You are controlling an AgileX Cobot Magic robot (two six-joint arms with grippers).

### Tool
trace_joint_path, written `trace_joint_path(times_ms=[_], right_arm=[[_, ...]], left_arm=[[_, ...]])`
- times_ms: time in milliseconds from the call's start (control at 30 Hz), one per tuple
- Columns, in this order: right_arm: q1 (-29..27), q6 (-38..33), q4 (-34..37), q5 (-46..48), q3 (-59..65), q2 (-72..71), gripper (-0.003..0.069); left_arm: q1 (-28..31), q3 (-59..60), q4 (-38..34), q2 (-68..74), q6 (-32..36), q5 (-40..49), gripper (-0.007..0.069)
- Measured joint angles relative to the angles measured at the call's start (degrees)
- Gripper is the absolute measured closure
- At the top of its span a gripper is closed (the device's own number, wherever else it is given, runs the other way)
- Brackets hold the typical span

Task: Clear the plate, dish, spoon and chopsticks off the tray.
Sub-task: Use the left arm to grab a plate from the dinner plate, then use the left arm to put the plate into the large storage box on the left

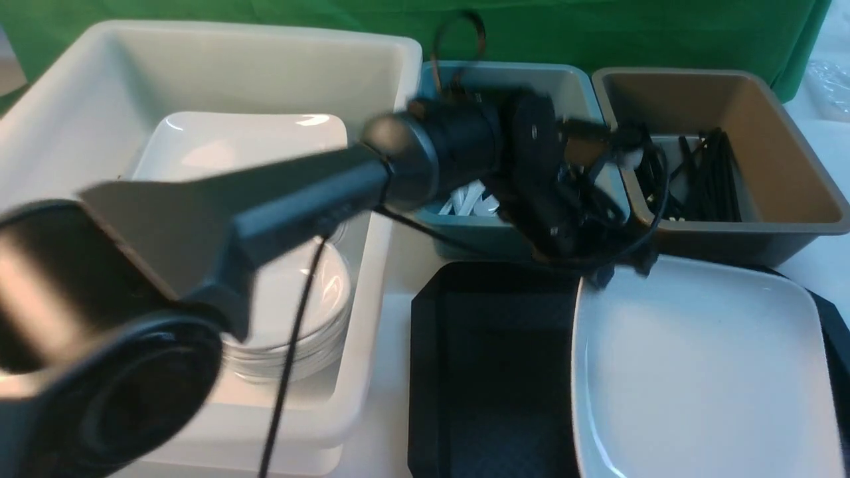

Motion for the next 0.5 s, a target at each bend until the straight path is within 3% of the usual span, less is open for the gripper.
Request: trace_joint_path(times_ms=[367, 500], right_arm=[[0.00, -0.18, 3.09, 1.04, -8.45, 0.00, 0.0621], [0.00, -3.36, 8.24, 1.31, -11.28, 0.00, 0.0621]], left_arm=[[-0.10, 0.06, 5.39, -13.97, 2.27, 2.77, 0.0592], [-0.10, 0.06, 6.53, -17.88, 2.09, 3.60, 0.0592]])
